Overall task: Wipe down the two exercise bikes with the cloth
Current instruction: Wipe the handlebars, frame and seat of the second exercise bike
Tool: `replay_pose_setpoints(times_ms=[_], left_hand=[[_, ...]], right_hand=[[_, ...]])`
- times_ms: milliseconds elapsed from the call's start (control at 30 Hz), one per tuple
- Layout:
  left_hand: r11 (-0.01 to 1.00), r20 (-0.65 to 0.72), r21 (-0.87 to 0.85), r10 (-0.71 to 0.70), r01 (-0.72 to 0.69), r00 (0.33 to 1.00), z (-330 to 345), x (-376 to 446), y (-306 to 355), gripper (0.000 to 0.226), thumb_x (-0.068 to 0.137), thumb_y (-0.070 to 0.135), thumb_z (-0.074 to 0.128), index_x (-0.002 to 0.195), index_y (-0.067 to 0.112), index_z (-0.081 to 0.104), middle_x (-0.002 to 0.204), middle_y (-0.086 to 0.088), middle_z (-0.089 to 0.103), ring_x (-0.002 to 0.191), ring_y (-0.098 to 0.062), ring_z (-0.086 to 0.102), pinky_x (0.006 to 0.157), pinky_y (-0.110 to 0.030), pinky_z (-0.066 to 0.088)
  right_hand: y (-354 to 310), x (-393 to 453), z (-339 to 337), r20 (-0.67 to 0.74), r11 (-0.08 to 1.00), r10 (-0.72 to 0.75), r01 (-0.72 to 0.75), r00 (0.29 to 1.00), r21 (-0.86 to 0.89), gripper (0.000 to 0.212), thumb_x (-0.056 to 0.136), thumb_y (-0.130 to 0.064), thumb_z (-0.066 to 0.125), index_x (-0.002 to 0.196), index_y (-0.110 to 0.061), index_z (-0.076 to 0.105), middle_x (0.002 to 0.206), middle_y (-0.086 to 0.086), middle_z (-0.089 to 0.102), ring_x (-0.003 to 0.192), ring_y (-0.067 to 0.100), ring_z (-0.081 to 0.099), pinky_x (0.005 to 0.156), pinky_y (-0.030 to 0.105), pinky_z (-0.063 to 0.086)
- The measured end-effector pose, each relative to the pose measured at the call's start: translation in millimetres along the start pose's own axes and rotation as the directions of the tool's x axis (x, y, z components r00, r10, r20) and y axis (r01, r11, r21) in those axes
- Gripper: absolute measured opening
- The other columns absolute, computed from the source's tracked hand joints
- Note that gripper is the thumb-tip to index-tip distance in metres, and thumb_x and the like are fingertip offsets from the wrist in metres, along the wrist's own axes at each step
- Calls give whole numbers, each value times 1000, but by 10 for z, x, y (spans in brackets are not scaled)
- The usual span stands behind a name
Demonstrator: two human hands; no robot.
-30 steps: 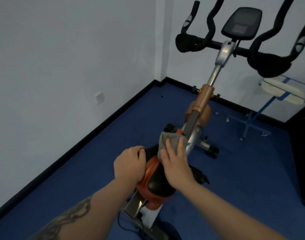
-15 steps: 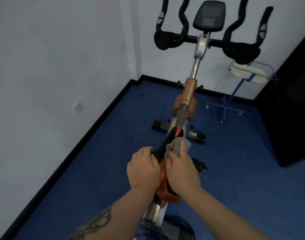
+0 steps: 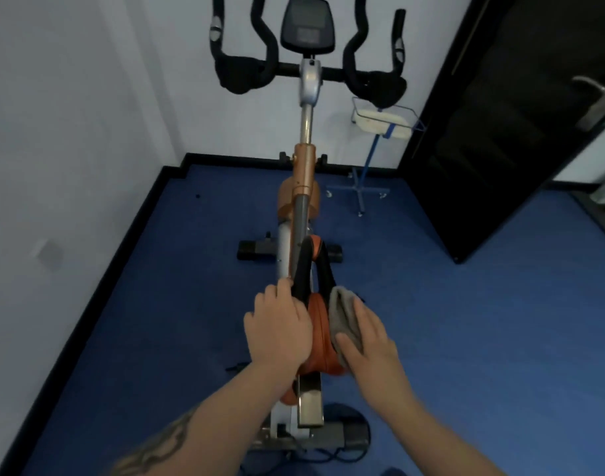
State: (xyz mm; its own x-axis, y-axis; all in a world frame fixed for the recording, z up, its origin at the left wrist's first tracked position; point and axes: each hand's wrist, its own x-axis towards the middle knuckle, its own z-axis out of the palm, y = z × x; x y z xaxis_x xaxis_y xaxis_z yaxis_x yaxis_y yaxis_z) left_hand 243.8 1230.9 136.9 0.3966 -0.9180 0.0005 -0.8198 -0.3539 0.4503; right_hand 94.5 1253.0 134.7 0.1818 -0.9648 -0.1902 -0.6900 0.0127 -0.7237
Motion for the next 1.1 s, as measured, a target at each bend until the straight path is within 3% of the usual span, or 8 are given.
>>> replay_pose_setpoints(times_ms=[233, 400, 600, 733, 800, 867, 933, 1100], left_hand=[[999, 7, -39, 28, -28, 1000, -13, 15, -4, 28, 98, 22, 33, 122, 21, 48, 108, 1, 56, 99, -19, 51, 78, -39, 45], [998, -10, -34, 47, -48, 999, -19, -12, 12, 24, 97, 22, 32, 115, 20, 48, 102, 1, 54, 91, -17, 48, 72, -36, 41], [997, -2, -65, 42, -42, 999, -21, 0, 3, 26, 99, 22, 34, 119, 19, 49, 107, 1, 55, 97, -19, 50, 76, -38, 42], [997, 8, -75, 35, -35, 999, -25, -2, -13, 27, 98, 22, 33, 121, 19, 48, 109, 1, 55, 99, -19, 49, 77, -37, 41], [997, 14, -70, 39, -38, 999, -28, 6, 0, 27, 98, 21, 33, 121, 19, 48, 108, 0, 54, 99, -20, 49, 77, -39, 42], [997, 12, -60, 46, -45, 999, -29, -6, -3, 26, 98, 21, 34, 119, 18, 48, 106, -1, 54, 97, -20, 49, 75, -39, 43], [996, 10, -75, 39, -38, 999, -30, -5, -7, 26, 98, 22, 34, 120, 19, 48, 107, 0, 54, 98, -19, 50, 77, -39, 42], [996, 10, -88, 32, -31, 999, -22, 2, -1, 26, 98, 22, 34, 120, 20, 49, 109, 1, 55, 99, -19, 49, 78, -37, 39]], right_hand=[[-218, 541, -143, 93, 950, 159, -178, 983, 258, 55, 95, -42, 56, 145, -27, 40, 141, -3, 50, 113, 9, 49, 95, 24, 39], [-162, -324, 368, -197, 973, -34, -12, 980, -230, 71, 92, -57, 28, 152, -40, -8, 160, -8, -6, 144, 22, 4, 114, 41, 24], [-306, 226, 50, -120, 975, 114, -134, 986, -176, 55, 103, -43, 9, 155, -26, 13, 162, 1, 12, 149, 21, 9, 119, 42, 13], [-333, -403, 351, -101, 893, -20, -27, 995, -449, 70, 86, -55, -22, 152, -39, -6, 159, -8, -22, 146, 18, -24, 119, 39, -14], [-348, -349, 207, -177, 939, -41, -23, 983, -344, 68, 93, -54, -6, 148, -40, 30, 161, -6, 14, 147, 19, 13, 120, 42, 12], [-362, -91, 49, -309, 998, 0, -21, 951, -66, 33, 101, -43, 31, 108, -32, 62, 116, -11, 60, 108, 11, 54, 84, 31, 44], [-380, 113, 79, -313, 991, 130, -129, 941, 23, 11, 99, -40, 44, 104, -31, 49, 102, -10, 58, 96, 12, 55, 67, 27, 41], [-411, 357, 154, -331, 960, 220, -264, 918, -94, 26, 101, -45, 33, 114, -23, 38, 101, 1, 60, 94, 25, 57, 65, 36, 39]])
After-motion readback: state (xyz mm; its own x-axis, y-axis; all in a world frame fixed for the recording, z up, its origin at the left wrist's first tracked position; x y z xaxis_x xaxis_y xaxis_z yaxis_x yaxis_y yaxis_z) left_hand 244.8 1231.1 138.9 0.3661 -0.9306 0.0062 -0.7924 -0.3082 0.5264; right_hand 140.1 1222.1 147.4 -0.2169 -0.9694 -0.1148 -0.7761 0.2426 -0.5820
